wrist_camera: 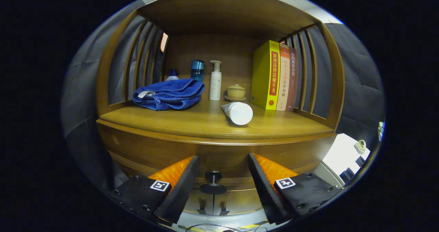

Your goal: Pull open the drawer, take out the items inside it, and place them on the countertop above the cabinet.

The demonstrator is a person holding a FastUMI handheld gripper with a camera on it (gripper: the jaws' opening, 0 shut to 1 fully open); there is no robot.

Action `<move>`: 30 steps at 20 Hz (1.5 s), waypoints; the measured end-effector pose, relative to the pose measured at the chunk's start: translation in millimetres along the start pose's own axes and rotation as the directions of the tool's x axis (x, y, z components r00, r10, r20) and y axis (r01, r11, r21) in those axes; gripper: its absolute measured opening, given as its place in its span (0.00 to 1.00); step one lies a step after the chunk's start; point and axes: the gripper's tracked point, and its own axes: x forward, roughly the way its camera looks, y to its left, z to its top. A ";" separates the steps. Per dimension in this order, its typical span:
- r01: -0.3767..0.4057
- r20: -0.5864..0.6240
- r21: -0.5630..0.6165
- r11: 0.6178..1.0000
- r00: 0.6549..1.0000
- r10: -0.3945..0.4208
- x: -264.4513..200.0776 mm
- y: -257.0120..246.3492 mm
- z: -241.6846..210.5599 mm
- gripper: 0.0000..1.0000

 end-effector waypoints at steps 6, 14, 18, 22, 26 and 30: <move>0.008 0.065 0.007 1.000 0.998 -0.009 -27.8 -10.2 57.2 0.98; -0.037 0.185 0.071 0.997 0.983 0.023 -89.6 -21.1 178.8 0.98; -0.035 0.258 0.042 0.998 0.966 0.023 -124.0 -33.2 241.1 0.99; -0.038 0.291 0.015 0.999 0.956 0.032 -155.7 -43.8 288.2 0.99; -0.054 0.304 0.029 0.998 0.952 0.043 -177.2 -55.8 325.9 0.99; -0.033 0.324 0.010 0.999 0.946 0.028 -188.8 -72.2 352.2 0.99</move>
